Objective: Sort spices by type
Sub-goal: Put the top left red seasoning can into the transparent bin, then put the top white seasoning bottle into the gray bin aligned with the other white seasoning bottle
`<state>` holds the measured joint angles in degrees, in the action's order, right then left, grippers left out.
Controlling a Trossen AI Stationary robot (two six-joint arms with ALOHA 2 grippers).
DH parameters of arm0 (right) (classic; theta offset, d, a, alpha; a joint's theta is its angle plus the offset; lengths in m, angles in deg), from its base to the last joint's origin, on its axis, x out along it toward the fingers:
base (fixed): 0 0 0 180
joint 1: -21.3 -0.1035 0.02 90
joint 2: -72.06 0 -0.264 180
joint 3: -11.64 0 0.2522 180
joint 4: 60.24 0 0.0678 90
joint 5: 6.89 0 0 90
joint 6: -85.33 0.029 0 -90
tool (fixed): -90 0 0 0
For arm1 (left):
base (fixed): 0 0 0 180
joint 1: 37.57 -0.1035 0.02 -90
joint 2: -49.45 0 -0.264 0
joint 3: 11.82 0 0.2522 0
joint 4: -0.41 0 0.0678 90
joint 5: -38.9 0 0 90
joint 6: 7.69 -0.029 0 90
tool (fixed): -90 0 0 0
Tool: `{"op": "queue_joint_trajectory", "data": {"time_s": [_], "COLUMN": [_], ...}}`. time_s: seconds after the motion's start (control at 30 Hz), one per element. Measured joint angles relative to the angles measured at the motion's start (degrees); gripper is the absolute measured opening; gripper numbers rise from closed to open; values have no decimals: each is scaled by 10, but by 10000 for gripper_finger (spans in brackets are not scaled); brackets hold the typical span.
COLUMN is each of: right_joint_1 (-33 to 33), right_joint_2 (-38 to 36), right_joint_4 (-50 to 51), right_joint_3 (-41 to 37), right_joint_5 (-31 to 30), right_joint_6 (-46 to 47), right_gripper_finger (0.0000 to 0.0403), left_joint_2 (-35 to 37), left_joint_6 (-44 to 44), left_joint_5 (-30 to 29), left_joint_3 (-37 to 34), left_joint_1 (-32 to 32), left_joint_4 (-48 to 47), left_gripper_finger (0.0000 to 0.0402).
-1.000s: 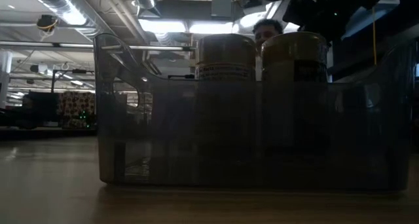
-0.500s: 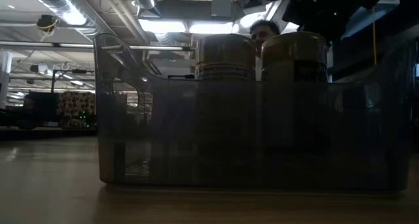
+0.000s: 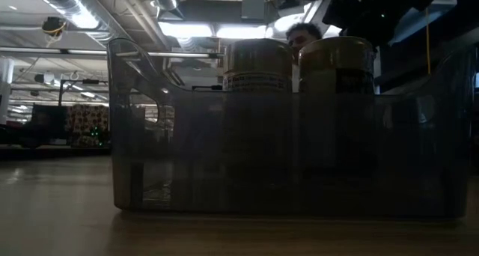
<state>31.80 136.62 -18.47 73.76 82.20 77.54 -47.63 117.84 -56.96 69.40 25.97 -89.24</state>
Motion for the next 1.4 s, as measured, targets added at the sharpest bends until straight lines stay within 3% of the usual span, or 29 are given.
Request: {"op": "queue_joint_trajectory", "data": {"time_s": [0.27,0.5,0.67,0.83,0.97,1.2,1.4], "right_joint_1": [0,0,0,0,0,0,0], "right_joint_2": [0,0,0,0,1,2,2], "right_joint_4": [0,0,0,0,-1,14,87], "right_joint_3": [0,0,0,0,0,0,30], "right_joint_5": [0,0,0,0,4,-8,-154], "right_joint_6": [0,0,-1,0,0,1,6], "right_gripper_finger": [342,342,342,342,342,342,342], "left_joint_2": [0,34,79,115,125,124,124], "left_joint_6": [10,-4,3,-17,-120,-360,-574], "left_joint_5": [22,37,-52,-229,-353,-423,-429], "left_joint_3": [0,26,71,100,100,98,98], "left_joint_1": [6,6,5,-12,-56,-167,-256], "left_joint_4": [0,-3,-22,-31,-33,-8,34], "left_gripper_finger": [257,263,265,262,264,264,265]}}
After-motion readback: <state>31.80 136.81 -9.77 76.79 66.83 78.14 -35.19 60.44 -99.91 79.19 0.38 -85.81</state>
